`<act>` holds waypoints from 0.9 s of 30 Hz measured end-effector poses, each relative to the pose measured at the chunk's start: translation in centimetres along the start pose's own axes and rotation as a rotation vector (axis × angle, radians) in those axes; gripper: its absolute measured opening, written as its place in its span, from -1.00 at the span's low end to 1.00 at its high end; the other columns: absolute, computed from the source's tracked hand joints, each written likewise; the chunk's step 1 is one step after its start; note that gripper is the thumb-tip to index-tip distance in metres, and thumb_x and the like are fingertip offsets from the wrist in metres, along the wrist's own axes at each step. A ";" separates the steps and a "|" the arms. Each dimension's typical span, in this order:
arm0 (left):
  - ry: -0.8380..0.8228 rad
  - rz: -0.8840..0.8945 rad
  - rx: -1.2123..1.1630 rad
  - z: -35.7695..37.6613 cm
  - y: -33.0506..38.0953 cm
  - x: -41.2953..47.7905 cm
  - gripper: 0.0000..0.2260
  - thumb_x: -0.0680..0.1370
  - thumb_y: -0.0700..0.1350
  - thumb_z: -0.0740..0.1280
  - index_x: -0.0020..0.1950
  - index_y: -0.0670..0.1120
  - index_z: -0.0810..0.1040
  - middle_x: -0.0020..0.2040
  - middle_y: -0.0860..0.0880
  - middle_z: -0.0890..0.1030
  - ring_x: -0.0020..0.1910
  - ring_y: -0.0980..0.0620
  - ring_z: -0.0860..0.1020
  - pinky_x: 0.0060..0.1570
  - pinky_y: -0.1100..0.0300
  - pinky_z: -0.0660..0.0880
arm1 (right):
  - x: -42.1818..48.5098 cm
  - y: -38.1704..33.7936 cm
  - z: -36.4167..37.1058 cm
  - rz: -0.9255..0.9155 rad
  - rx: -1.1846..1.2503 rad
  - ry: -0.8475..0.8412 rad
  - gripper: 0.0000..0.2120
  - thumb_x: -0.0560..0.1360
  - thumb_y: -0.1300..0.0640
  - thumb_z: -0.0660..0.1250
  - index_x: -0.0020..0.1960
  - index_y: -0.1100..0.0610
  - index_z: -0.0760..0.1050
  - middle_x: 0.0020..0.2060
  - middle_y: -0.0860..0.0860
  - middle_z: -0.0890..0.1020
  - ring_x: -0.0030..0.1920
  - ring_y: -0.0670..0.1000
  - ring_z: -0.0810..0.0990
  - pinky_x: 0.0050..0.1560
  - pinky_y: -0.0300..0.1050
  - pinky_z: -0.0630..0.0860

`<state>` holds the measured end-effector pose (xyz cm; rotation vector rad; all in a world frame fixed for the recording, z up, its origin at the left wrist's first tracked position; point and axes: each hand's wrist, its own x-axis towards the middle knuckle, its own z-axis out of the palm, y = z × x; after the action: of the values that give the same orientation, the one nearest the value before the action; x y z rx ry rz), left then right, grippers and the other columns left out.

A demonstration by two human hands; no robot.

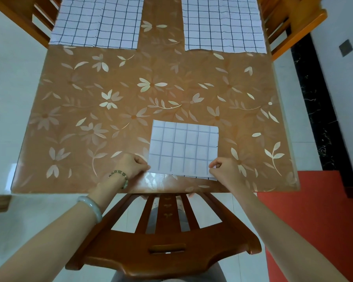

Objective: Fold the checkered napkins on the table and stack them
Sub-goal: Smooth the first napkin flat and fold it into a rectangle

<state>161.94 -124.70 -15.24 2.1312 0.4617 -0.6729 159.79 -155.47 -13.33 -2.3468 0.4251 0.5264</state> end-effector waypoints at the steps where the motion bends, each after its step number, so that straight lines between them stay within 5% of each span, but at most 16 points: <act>1: -0.001 0.004 0.036 0.1 0.0 0.1 -0.72 0.33 -0.24 0.54 -0.54 -0.04 0.57 -0.24 -0.03 0.70 -0.18 0.05 0.65 -0.09 0.21 0.54 | 0.0 0.1 0.2 -0.001 -0.015 -0.003 -0.84 0.39 0.31 0.36 -0.12 0.10 0.63 -0.35 0.00 0.55 -0.33 -0.07 0.48 -0.38 -0.31 0.35; 4: 0.005 0.002 0.137 0.3 0.2 0.1 -0.81 0.34 -0.18 0.53 -0.45 -0.08 0.60 -0.23 0.04 0.69 -0.18 0.08 0.64 -0.09 0.19 0.55 | 0.1 0.5 0.6 0.022 -0.048 -0.022 -0.84 0.39 0.30 0.37 -0.10 0.09 0.62 -0.34 -0.03 0.54 -0.31 -0.07 0.49 -0.37 -0.32 0.34; 9: 0.085 0.025 0.314 0.7 1.0 -0.4 -0.84 0.32 -0.09 0.50 -0.21 -0.05 0.54 -0.27 0.10 0.58 -0.31 0.19 0.49 -0.36 0.32 0.34 | 0.0 0.9 0.4 -0.041 -0.092 0.003 -0.92 0.42 0.26 0.41 -0.12 0.11 0.59 -0.32 -0.12 0.44 -0.31 -0.11 0.43 -0.34 -0.34 0.25; 13: 0.015 0.216 0.481 0.5 2.1 -0.4 -0.79 0.36 -0.08 0.46 -0.14 0.01 0.43 -0.29 0.10 0.51 -0.28 0.12 0.49 -0.33 0.29 0.36 | 0.7 1.1 -0.4 -0.051 -0.092 -0.016 -0.94 0.42 0.12 0.43 -0.21 0.05 0.57 -0.31 -0.08 0.52 -0.26 -0.10 0.50 -0.30 -0.30 0.33; 16: 0.003 0.322 0.337 -0.1 3.7 1.0 -0.81 0.48 -0.05 0.40 0.04 0.01 0.47 -0.21 0.04 0.53 -0.23 0.12 0.48 -0.27 0.30 0.40 | 1.9 -0.1 -1.0 -0.156 -0.005 0.173 -0.85 0.43 0.12 0.34 -0.31 0.09 0.53 -0.33 0.01 0.53 -0.23 -0.03 0.50 -0.28 -0.23 0.34; 19: 0.208 0.594 0.353 0.9 5.3 3.2 -0.78 0.56 -0.07 0.24 0.16 -0.12 0.49 -0.07 -0.03 0.56 -0.06 -0.02 0.47 -0.03 0.06 0.45 | 2.9 -3.0 -0.4 -0.302 -0.099 0.359 -0.89 0.50 0.16 0.30 -0.07 0.14 0.60 -0.11 -0.02 0.53 -0.08 -0.02 0.48 -0.19 -0.27 0.36; 22: 0.278 0.792 0.511 3.9 6.7 4.7 -0.64 0.55 -0.11 0.10 0.23 -0.25 0.49 0.12 -0.20 0.56 0.12 -0.15 0.49 0.16 0.04 0.38 | 4.2 -5.7 2.9 -0.403 -0.163 0.296 -0.71 0.53 0.28 0.22 0.22 0.25 0.53 0.20 0.17 0.53 0.24 0.14 0.47 0.24 -0.06 0.40; 27: 0.151 0.764 0.781 7.3 5.5 7.0 -0.54 0.60 -0.10 -0.01 0.41 -0.28 0.36 0.41 -0.22 0.40 0.43 -0.18 0.33 0.42 -0.08 0.19 | 6.6 -7.4 8.0 -0.477 -0.360 0.140 -0.52 0.55 0.15 0.01 0.41 0.33 0.32 0.39 0.24 0.38 0.44 0.20 0.29 0.46 0.13 0.12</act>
<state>168.26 -133.17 -19.87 2.8100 -0.6448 -0.2456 166.62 -145.76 -17.88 -2.7176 -0.1916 0.2218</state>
